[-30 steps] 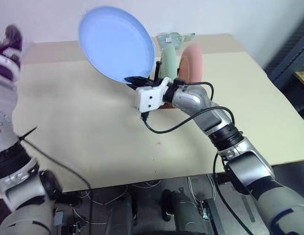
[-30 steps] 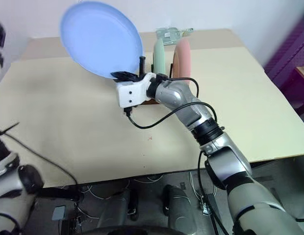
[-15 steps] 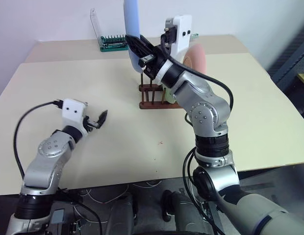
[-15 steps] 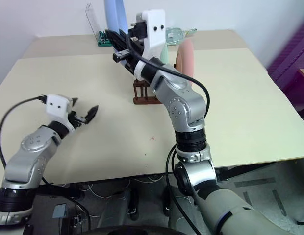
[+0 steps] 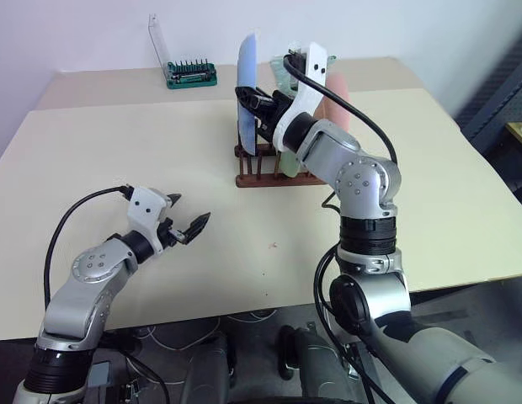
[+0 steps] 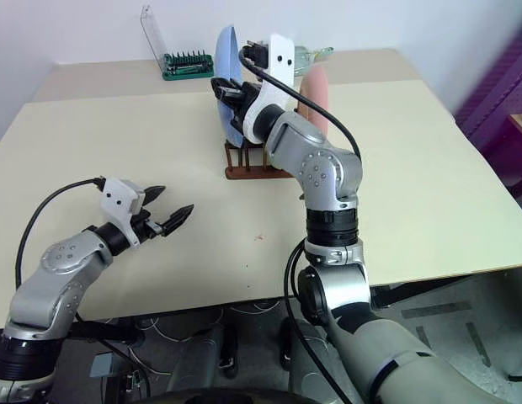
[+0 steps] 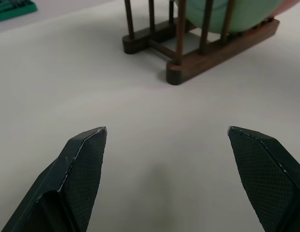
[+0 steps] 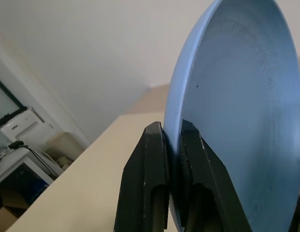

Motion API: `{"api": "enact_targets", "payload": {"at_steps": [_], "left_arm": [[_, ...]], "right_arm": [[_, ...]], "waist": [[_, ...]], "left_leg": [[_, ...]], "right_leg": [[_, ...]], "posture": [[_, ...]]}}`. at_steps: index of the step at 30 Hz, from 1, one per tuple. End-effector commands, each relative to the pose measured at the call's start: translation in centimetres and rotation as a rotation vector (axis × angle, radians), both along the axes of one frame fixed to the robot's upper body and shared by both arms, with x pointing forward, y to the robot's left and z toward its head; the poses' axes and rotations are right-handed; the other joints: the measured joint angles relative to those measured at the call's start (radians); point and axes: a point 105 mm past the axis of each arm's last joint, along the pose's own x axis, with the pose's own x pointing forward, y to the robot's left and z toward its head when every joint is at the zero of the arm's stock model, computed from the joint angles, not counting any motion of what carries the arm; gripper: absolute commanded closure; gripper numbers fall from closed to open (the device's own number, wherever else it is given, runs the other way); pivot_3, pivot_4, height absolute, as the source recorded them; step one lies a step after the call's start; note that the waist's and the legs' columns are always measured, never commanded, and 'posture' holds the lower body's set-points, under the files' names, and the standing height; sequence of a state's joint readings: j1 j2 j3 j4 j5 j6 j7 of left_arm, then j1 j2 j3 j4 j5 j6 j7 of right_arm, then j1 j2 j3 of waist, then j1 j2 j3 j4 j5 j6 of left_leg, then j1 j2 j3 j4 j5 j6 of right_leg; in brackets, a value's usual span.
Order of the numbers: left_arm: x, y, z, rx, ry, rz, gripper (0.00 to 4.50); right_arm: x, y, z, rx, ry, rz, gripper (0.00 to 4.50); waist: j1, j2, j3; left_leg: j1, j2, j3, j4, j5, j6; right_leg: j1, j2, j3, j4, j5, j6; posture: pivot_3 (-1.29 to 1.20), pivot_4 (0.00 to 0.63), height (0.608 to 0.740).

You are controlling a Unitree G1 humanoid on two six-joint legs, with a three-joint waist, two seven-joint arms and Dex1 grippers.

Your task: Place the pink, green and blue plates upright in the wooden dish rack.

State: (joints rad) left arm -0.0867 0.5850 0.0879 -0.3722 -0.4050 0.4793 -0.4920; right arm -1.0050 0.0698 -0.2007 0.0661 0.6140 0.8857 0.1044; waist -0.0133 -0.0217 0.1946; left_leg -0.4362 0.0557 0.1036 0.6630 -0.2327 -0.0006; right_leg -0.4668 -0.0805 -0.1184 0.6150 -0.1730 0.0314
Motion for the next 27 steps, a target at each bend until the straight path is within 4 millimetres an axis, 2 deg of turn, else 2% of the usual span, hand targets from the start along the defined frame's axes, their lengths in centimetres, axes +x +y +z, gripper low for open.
{"api": "enact_targets", "payload": {"at_steps": [1,2,5,12,17,23,27], "left_arm": [[-0.7,-1.3,0.4,0.017,-0.017,-0.061,0.39],[-0.8,-1.3,0.4,0.019,-0.016,-0.064,0.39],[-0.8,-1.5,0.4,0.018,-0.017,-0.068,0.36],[-1.1,-1.7,0.5,0.02,-0.019,-0.072,0.36],[-1.1,-1.8,0.5,0.018,-0.017,-0.078,0.36],[-0.9,-1.9,0.3,0.026,-0.016,-0.084,0.36],[-0.7,-1.9,0.1,0.042,-0.018,-0.082,0.36]], "right_arm": [[-0.5,0.6,2.2,0.029,-0.052,0.029,4.5],[-0.5,0.6,2.1,0.025,-0.053,0.028,4.5],[-0.3,0.5,2.1,0.02,-0.053,0.019,3.5],[-0.2,0.2,2.6,-0.018,-0.102,-0.006,0.04],[-0.4,0.0,3.5,-0.128,-0.224,-0.041,0.04],[-1.2,-1.3,4.6,-0.356,-0.474,-0.096,0.04],[-4.6,-4.2,5.6,-0.423,-0.732,-0.012,0.04]], "waist": [[0.0,0.0,0.0],[0.0,0.0,0.0],[-0.001,0.0,0.0],[-0.001,0.001,0.0],[0.0,0.001,0.0],[0.0,0.001,0.001],[0.007,0.001,0.0]], "left_leg": [[0.0,0.0,0.0,0.0,0.0,0.0],[0.0,0.0,0.0,0.0,0.0,0.0],[-0.001,0.0,0.0,0.0,0.0,0.0],[-0.001,0.0,-0.001,0.0,0.0,0.0],[-0.001,0.0,-0.001,0.0,0.0,0.0],[-0.002,0.0,-0.001,0.0,0.0,0.0],[-0.005,0.0,-0.001,0.0,0.0,0.0]], "right_leg": [[0.0,0.0,0.0,0.0,0.0,0.0],[0.0,0.0,0.0,0.0,0.0,0.0],[-0.001,0.0,0.0,0.0,0.0,0.0],[-0.001,0.0,0.0,0.0,0.0,0.001],[-0.001,0.0,0.0,0.0,-0.002,0.004],[-0.002,0.0,0.0,0.0,-0.003,0.004],[-0.004,0.0,0.0,-0.001,-0.003,0.004]], "posture": [[0.0,0.15,0.73],[0.0,0.15,0.73],[0.0,0.15,0.73],[0.0,0.15,0.73],[0.0,0.15,0.73],[0.0,0.15,0.73],[0.0,0.15,0.73]]}}
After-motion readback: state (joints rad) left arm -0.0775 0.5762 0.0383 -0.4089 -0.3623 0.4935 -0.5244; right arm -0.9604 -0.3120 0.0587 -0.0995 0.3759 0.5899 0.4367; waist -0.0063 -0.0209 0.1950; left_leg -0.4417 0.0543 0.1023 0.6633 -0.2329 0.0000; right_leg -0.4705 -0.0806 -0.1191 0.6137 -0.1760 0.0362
